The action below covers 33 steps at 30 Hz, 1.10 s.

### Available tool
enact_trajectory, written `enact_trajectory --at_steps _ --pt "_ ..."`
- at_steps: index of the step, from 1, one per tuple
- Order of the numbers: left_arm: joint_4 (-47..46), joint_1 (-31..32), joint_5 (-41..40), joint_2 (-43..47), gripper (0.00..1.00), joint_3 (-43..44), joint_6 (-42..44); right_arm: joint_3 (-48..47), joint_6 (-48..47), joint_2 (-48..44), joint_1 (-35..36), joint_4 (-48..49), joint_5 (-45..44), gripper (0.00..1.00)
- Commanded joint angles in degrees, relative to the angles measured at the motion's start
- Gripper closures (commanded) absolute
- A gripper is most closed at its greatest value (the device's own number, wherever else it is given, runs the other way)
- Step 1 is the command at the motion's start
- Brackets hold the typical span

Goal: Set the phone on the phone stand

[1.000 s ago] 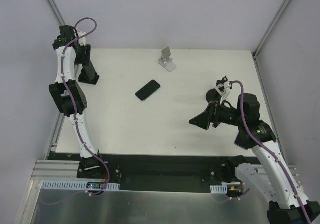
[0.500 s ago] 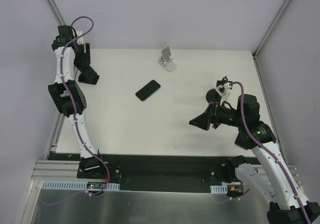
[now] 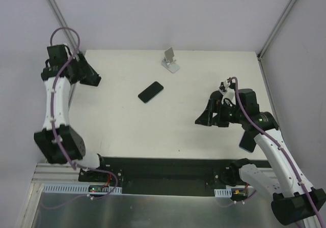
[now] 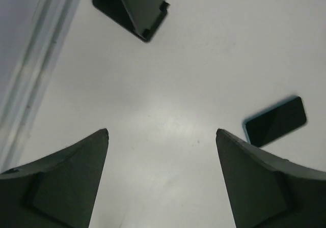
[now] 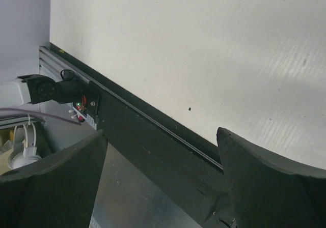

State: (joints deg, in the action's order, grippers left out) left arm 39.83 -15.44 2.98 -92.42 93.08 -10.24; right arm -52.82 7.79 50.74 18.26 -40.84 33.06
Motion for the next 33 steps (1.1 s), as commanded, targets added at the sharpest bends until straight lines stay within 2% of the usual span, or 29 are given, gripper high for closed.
enact_trajectory --at_steps 1,2,3,6,7,8,11,14,18,23,24,28,32,33 --pt "-16.47 0.85 20.97 20.75 0.16 -22.89 -10.31 1.3 1.77 0.32 0.28 2.06 -6.95 0.09" --pt "-20.02 1.29 23.97 24.18 0.17 -31.03 -12.68 2.01 3.18 0.76 0.28 3.56 -8.26 0.09" --pt "-22.67 2.34 27.83 29.7 0.17 -34.07 -13.57 2.63 4.93 1.81 0.37 6.79 -8.71 0.09" --pt "-28.13 5.41 31.27 35.71 0.19 -39.81 -16.3 3.6 11.88 3.74 2.64 13.3 -9.67 0.1" --pt "-29.1 8.29 31.99 36.6 0.19 -40.6 -16.56 2.9 13.03 4.36 3.87 13.59 -11.77 0.1" --pt "-30.07 9.8 32.87 37.05 0.19 -41.22 -16.31 1.07 14.43 5.15 5.28 13.51 -16.05 0.1" --pt "-30.52 14.99 35.94 37.05 0.18 -41.92 -13.94 -3.24 16.63 10.15 9.24 11.75 -21.52 0.1" --pt "-30.52 15.18 40.86 34.86 0.2 -42.54 -10.87 -5.54 18.22 12.01 10.48 13.06 -24.09 0.1" --pt "-32.53 15.27 42.72 35.29 0.2 -44.56 -11.46 -6.33 17.26 11.84 10.48 15.35 -25.06 0.07" --pt "-33.33 15.27 45.7 33.71 0.05 -46.32 -12.7 -5.72 19.71 9.2 10.48 14.56 -25.41 0.07" --pt "-33.24 17.35 45.97 33.62 0.04 -46.41 -12.79 -5.46 20.33 8.24 10.39 14.13 -25.06 0.07" --pt "-33.24 18.52 45.01 34.59 0.04 -46.67 -11.74 -1.86 22.89 5.43 11.0 15.26 -22.86 0.06" --pt "-33.15 18.52 44.48 34.76 0.07 -46.76 -10.85 -0.53 15.7 1.39 11.71 11.49 -29.53 0.04" --pt "-33.07 18.61 44.39 34.5 0.11 -46.76 -10.77 -0.62 14.8 -0.1 11.71 10.88 -30.24 0.04"
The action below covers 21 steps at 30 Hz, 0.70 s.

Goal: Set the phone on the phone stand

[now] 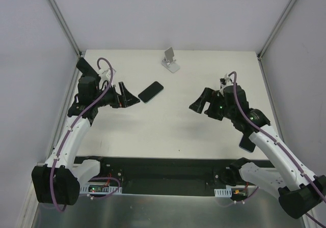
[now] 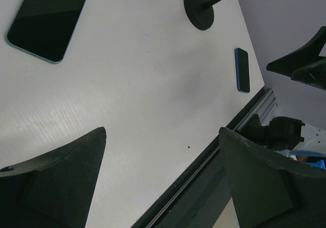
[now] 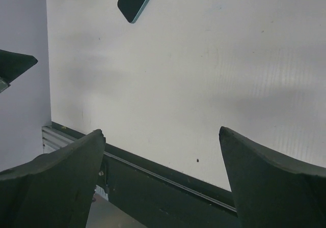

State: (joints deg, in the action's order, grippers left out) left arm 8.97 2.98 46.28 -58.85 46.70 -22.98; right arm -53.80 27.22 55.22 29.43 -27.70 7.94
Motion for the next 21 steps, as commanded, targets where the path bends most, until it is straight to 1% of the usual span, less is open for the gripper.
enact_trajectory --at_steps 1,3,4,6,7,9,10,11,12,13,14,15,16,17,18,19,20,21 --pt "-2.2 0.27 1.18 0.67 0.13 -0.29 2.32 0.36 -5.77 -5.38 0.45 -2.44 -5.83 0.03" --pt "-2.29 0.36 0.74 -0.65 0.18 0.06 2.5 -0.16 -7.79 -7.05 0.54 -3.14 -6.45 0.02" --pt "-2.29 0.36 -0.04 -1.35 0.24 0.32 2.68 -0.34 -8.41 -7.49 0.37 -3.41 -6.8 0.02" --pt "-2.29 0.62 -1.19 -4.16 0.3 1.37 2.42 -0.51 -10.42 -7.67 0.28 -4.2 -6.54 0.01" --pt "-2.38 1.06 -1.98 -5.39 0.35 1.99 1.89 -0.69 -11.22 -7.5 0.28 -4.46 -5.58 0.01" --pt "-2.47 3.69 -4.7 -9.78 0.41 4.71 1.71 -0.95 -14.02 -6.45 -0.07 -4.9 -4.08 0.01" --pt "-2.56 4.91 -6.88 -11.53 0.41 7.42 1.63 -0.95 -15.26 -6.01 -0.16 -4.9 -2.42 0.01" --pt "-2.64 8.58 -11.26 -15.2 0.39 9.18 1.71 -1.04 -16.49 -4.96 -0.51 -4.73 -1.36 0.0" --pt "-2.73 10.27 -13.48 -17.42 0.36 11.2 2.06 -1.13 -17.37 -4.43 -0.69 -4.82 -0.57 0.0" --pt "-3.43 12.12 -15.5 -19.88 0.32 16.01 3.37 -0.87 -19.03 -3.99 -0.78 -4.64 1.0 0.0" --pt "-4.04 13.79 -20.31 -25.03 0.27 18.49 4.17 -0.43 -19.31 -3.46 -1.13 -3.86 2.06 0.0" --pt "-4.92 16.24 -22.09 -27.96 0.27 21.21 5.22 0.01 -19.49 -3.02 -1.39 -3.15 3.29 0.0" --pt "-7.45 16.87 -23.33 -30.94 0.27 26.2 6.53 1.23 -20.1 -2.75 -1.57 -2.19 7.13 0.0" --pt "-8.78 17.23 -24.3 -36.98 0.3 28.6 6.72 1.42 -20.36 -2.32 -2.09 -1.57 8.91 0.0" --pt "-11.49 17.32 -25.09 -40.17 0.33 31.15 6.46 1.59 -20.45 -2.31 -2.18 -1.65 10.06 0.0" --pt "-13.09 17.32 -25.1 -43.42 0.37 36.74 6.02 1.77 -20.37 -2.57 -2.53 -1.56 12.25 0.0" --pt "-14.15 17.32 -24.93 -49.81 0.4 40.37 5.76 2.29 -20.28 -3.71 -2.88 -1.48 13.31 0.01" --pt "-14.16 17.32 -24.23 -53.0 0.44 44.23 5.5 2.56 -20.11 -4.5 -3.06 -1.3 14.19 0.0"
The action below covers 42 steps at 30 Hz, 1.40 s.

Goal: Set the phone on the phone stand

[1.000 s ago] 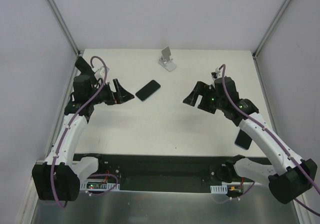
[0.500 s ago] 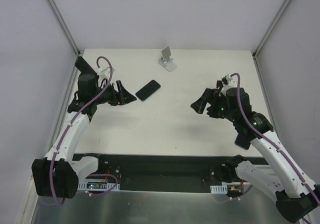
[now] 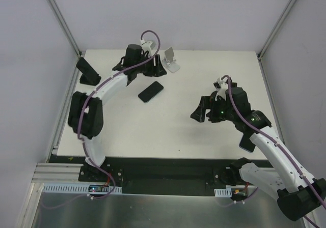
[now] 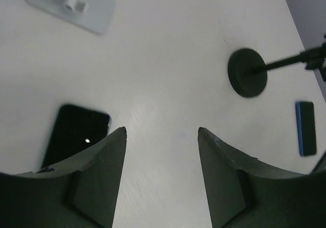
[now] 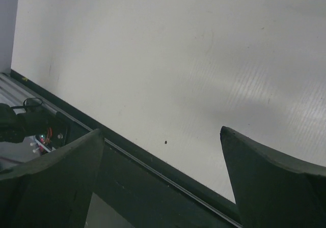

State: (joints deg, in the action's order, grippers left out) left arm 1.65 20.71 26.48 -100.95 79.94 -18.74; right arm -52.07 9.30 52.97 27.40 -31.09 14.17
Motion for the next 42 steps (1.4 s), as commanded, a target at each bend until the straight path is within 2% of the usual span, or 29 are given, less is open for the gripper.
enact_trajectory --at_steps 1,3,5,7,9,13,17,22,25,27,28,33,39,40,42 --pt "-7.01 -0.23 -4.59 -14.07 0.45 18.42 1.17 1.18 -2.18 -3.21 -1.12 2.44 9.02 0.01" --pt "-7.1 0.12 -5.99 -22.51 0.44 25.67 1.17 2.06 -1.92 -6.03 -1.64 3.05 9.38 0.0" --pt "-7.36 0.12 -7.4 -29.53 0.37 34.64 0.81 2.59 -1.74 -8.66 -2.26 3.05 9.47 0.0" --pt "-7.36 0.12 -10.55 -33.16 0.33 40.78 0.64 2.77 -1.57 -10.25 -2.96 2.88 9.9 0.0" --pt "-7.89 0.12 -12.93 -36.77 0.34 43.27 0.55 2.94 -2.0 -12.36 -4.28 2.09 10.08 0.0" --pt "-12.53 0.12 -15.93 -39.67 0.41 43.98 -0.77 2.77 -2.79 -14.56 -6.04 1.47 10.7 0.0" --pt "-15.44 0.12 -15.32 -42.4 0.56 44.86 -2.52 2.77 -3.85 -15.35 -7.88 0.6 9.91 0.0" --pt "-19.92 0.03 -13.56 -44.42 0.6 44.95 -3.32 2.33 -4.12 -15.18 -9.73 -0.46 10.87 0.0" --pt "-21.07 0.03 -13.65 -46.09 0.66 47.13 -3.14 1.89 -3.94 -15.79 -10.26 -1.07 10.96 0.0" --pt "-21.77 -0.14 -13.21 -46.53 0.77 48.29 -2.88 1.63 -3.5 -16.23 -10.43 -1.34 10.61 0.0" --pt "-22.13 -0.23 -12.08 -46.36 0.98 48.81 -2.62 1.45 -3.5 -16.49 -10.43 -1.86 10.52 0.0" --pt "-19.94 -0.32 -11.63 -39.61 1.0 46.46 3.08 0.83 -2.89 -17.55 -10.35 -2.66 10.7 0.0" --pt "-17.83 -1.54 -11.45 -16.6 1.0 24.68 10.21 1.45 -2.27 -19.04 -10.43 -1.78 12.1 0.0" --pt "-16.87 -1.98 -11.62 -10.04 1.0 18.12 10.22 1.62 -2.44 -19.65 -10.43 -1.52 12.28 0.0" --pt "-16.07 -4.0 -9.97 -3.41 1.0 11.15 8.73 1.97 -2.53 -20.45 -10.35 -1.17 12.63 0.0"
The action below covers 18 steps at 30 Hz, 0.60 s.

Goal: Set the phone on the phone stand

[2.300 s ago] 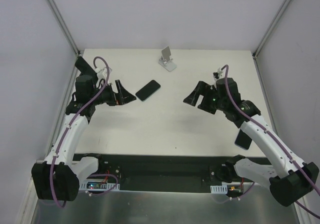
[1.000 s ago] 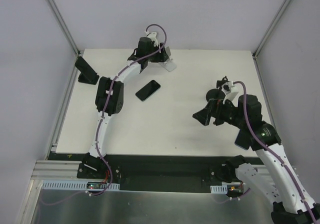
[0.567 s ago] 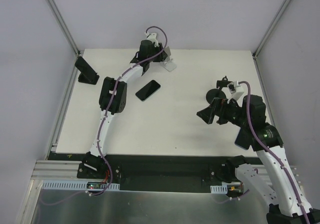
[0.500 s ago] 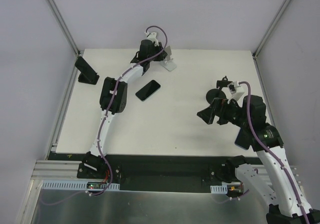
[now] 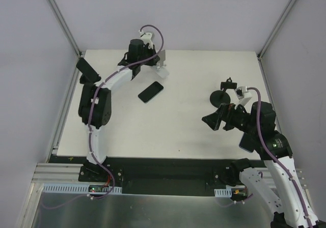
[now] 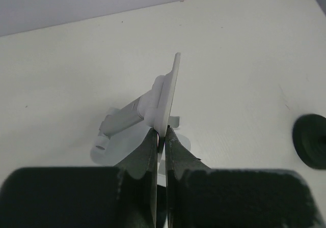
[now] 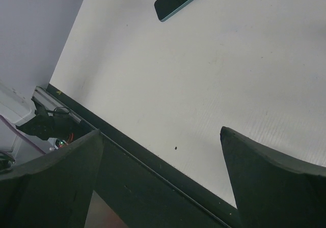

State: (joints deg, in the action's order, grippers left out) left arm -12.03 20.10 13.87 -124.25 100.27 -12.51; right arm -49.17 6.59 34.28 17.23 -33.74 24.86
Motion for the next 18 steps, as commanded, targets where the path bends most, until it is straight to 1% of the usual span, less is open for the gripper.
enact_trajectory --at_steps 1,3,4,5,6,7,8,9,10,12,13,14,16,17,18 --pt "-1.69 -4.18 3.35 26.01 1.0 -15.39 1.97 -0.76 0.26 -2.11 -0.18 2.0 2.12 0.0" --pt "-0.02 -5.59 4.76 32.37 1.0 -21.93 1.27 -0.05 0.53 -2.38 -0.27 2.53 3.6 0.0" --pt "0.77 -7.25 4.94 38.75 1.0 -27.96 1.09 0.12 0.62 -2.2 -0.18 3.14 4.14 0.0" --pt "1.83 -8.14 4.94 42.12 1.0 -31.24 0.91 0.56 1.05 -2.2 -0.27 3.67 4.75 0.0" --pt "2.01 -9.28 5.03 45.64 1.0 -37.8 0.56 0.82 1.4 -2.12 -0.18 4.03 6.06 0.0" --pt "2.19 -11.9 5.03 52.37 1.0 -41.09 0.39 1.09 1.58 -2.03 -0.18 4.99 6.6 0.0" --pt "2.54 -13.66 4.94 55.92 1.0 -44.16 0.12 1.35 2.02 -2.03 -0.18 5.52 7.21 0.01" --pt "2.71 -15.33 4.85 59.26 1.0 -49.94 -0.58 1.96 2.55 -2.03 -0.18 6.13 8.09 0.0" --pt "2.89 -18.74 3.98 65.3 1.0 -52.69 -0.67 2.14 2.9 -1.77 -0.27 6.92 8.53 0.0" --pt "3.42 -21.83 2.49 70.17 1.0 -58.75 0.12 2.41 3.34 -1.41 -0.27 7.28 9.58 0.0" --pt "3.59 -23.6 2.39 72.98 1.0 -60.0 0.47 2.5 3.43 -0.98 -0.18 7.46 9.94 0.0" --pt "3.51 -26.92 2.83 73.7 1.0 -61.06 0.47 2.5 3.34 -0.71 0.34 7.46 10.12 0.0" --pt "2.2 -30.98 4.32 74.32 1.0 -63.26 -0.75 2.41 3.34 -0.01 1.48 7.63 10.29 0.0" --pt "1.06 -35.69 6.33 74.24 1.0 -64.14 -1.63 2.32 3.34 0.34 1.83 7.72 10.29 0.0" --pt "-0.35 -38.26 7.91 73.63 1.0 -65.8 -3.12 2.15 3.52 0.43 2.19 7.89 10.73 0.0"
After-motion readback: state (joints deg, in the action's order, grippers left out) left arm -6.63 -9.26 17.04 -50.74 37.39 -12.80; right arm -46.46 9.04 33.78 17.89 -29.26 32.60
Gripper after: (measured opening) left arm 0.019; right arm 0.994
